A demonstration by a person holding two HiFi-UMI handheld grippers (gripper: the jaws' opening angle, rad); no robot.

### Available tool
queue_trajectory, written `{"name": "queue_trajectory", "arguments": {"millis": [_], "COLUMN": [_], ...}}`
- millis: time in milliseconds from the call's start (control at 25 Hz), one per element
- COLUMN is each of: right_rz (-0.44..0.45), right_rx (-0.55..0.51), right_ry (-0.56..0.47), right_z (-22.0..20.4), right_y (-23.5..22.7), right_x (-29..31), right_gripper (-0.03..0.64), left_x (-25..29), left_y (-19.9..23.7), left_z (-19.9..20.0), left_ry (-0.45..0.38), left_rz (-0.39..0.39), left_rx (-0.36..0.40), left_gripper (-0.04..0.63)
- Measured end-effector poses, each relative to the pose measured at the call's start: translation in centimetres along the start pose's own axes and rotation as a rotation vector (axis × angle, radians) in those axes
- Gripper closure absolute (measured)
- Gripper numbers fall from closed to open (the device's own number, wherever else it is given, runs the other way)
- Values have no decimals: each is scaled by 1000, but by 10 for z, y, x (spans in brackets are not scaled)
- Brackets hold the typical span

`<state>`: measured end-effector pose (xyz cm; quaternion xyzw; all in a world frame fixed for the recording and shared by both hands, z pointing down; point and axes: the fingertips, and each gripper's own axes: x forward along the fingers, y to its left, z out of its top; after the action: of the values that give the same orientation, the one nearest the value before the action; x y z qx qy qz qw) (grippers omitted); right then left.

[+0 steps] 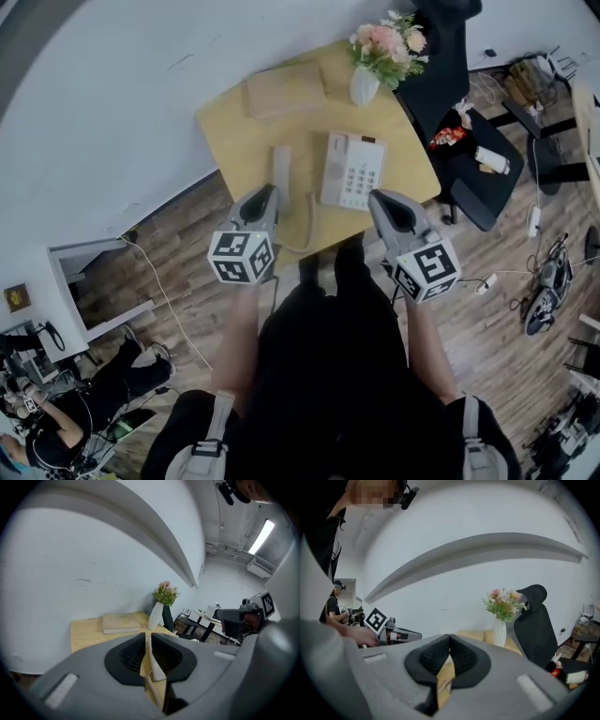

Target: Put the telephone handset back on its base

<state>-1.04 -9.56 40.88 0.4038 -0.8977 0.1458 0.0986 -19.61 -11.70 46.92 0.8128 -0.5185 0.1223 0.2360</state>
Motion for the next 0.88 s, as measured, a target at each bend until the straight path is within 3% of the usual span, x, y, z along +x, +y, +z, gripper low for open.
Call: {"name": "queue_trajectory", "arguments": {"millis": [80, 480, 880], "right_rz": [22, 136, 276], "right_rx": [7, 13, -13], "right_ry": [11, 44, 75], "right_z": [-1, -1, -2], "right_y": [-11, -65, -86], "right_x": [6, 32, 52], "right_gripper": [614, 614, 614], "left_x": [11, 63, 90], "left_y": [1, 1, 16], "left_z": [-2, -19, -51], "left_ry": [15, 96, 189], "left_rz": [25, 124, 247], "left_rx": [-9, -32, -40], "left_gripper": [518, 500, 457]}}
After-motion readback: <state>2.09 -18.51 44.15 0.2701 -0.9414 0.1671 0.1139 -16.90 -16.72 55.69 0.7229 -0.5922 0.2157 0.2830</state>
